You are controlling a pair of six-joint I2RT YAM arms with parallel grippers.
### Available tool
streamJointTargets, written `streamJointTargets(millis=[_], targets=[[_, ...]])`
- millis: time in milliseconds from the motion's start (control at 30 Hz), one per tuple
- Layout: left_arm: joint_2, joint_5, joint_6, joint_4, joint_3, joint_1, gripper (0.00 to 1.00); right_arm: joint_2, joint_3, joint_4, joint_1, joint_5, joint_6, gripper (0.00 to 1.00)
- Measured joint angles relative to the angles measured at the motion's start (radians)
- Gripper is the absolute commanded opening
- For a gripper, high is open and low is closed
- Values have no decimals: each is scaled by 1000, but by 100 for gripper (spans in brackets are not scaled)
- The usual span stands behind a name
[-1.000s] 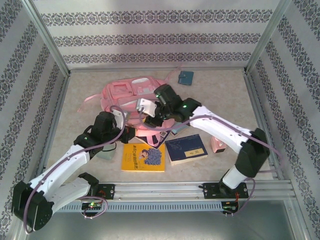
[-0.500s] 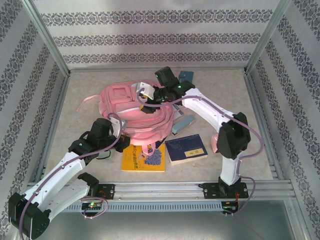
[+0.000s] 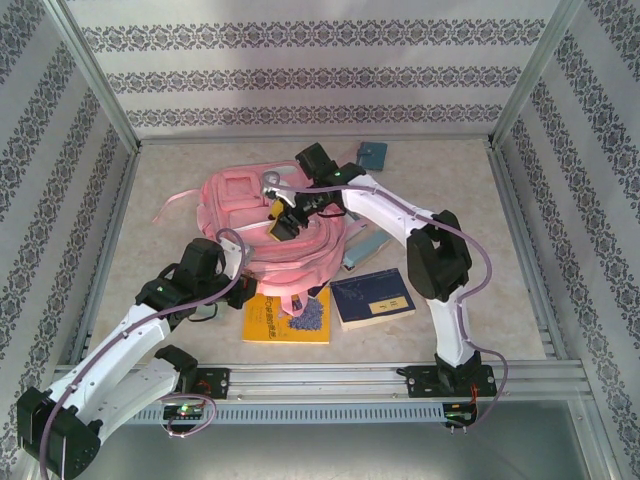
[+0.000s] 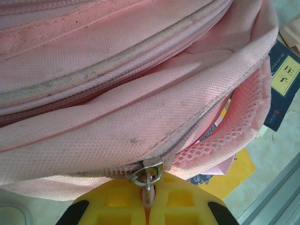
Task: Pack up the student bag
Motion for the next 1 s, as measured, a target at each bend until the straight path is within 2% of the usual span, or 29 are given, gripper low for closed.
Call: streamJointTargets(millis=[67, 167, 267, 300, 567, 767, 1000], targets=[[0, 1, 3, -3, 0, 4, 0, 8, 0, 0, 7, -1, 10, 50], [-2, -8, 3, -12, 0, 6, 0, 9, -1, 4, 12, -3, 22, 33], [-3, -17, 3, -16, 0, 11, 0, 9, -7, 11, 13, -6, 25, 4], [-3, -19, 3, -17, 0, 14, 0, 9, -11, 11, 13, -6, 27, 0], [2, -30, 12, -8, 8, 39, 0, -57, -14, 21, 16, 68, 26, 0], [10, -40, 45, 0, 87, 55, 0, -209, -39, 47, 15, 199, 35, 0], [10, -40, 90, 26, 161, 63, 0, -418, -145, 33, 15, 317, 78, 0]])
